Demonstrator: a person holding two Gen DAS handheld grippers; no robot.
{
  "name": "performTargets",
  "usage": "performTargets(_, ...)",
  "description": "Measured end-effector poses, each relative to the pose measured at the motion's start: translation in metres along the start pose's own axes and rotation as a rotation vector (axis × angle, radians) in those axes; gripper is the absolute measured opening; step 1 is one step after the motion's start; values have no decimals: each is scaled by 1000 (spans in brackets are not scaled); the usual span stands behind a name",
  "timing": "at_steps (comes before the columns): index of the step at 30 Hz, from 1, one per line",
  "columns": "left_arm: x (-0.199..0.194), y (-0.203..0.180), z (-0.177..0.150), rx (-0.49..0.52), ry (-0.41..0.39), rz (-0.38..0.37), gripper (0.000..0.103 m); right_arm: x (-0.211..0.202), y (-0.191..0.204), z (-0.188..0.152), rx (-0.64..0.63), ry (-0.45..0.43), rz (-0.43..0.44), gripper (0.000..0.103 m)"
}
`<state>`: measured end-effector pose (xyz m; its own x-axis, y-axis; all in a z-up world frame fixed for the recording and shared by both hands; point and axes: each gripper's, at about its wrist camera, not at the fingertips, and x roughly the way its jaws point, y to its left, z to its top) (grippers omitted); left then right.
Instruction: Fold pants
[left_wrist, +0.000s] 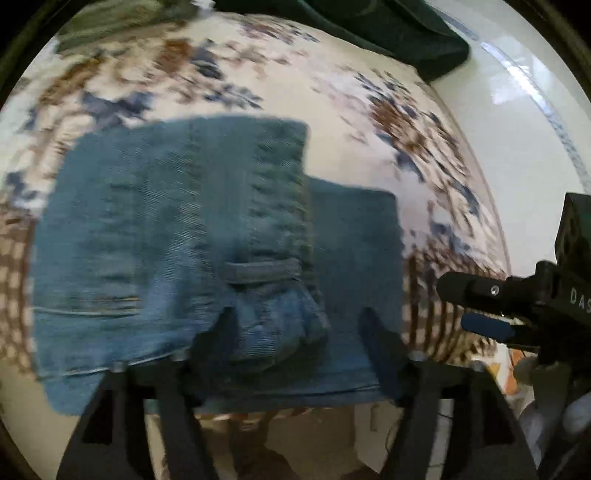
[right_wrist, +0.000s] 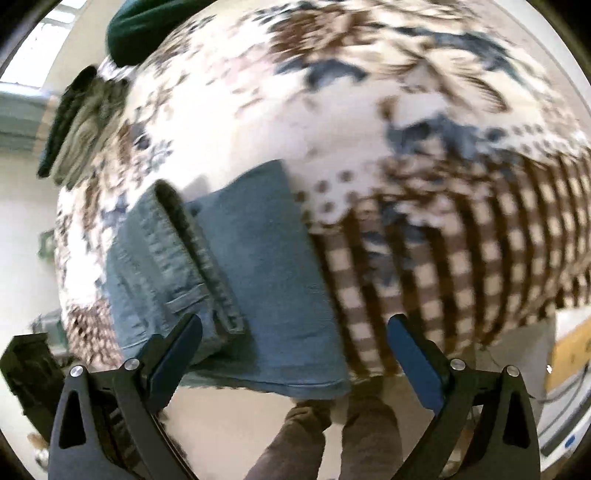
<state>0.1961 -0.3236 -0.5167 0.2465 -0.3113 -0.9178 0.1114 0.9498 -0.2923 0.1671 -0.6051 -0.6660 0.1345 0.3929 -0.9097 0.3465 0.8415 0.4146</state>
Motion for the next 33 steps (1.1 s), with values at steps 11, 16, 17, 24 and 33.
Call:
performTargets(11,-61,105,27,-175,-138,334,69,107,114,51,-215,52,4,103)
performTargets(16,-60,157,23,-240,-110,425,69,110,135,40,-189,-25,25,32)
performTargets(17,-61,162,24,-248,-114,433,69,107,140,36,-200,-48,10,25)
performTargets(24,-70,176,27,-313,-129,374,69,22,117,13,-179,-165,31,14)
performTargets(33,-56,156,52,-293,-111,227,69,-54,-22,5,11,-191,-136,13)
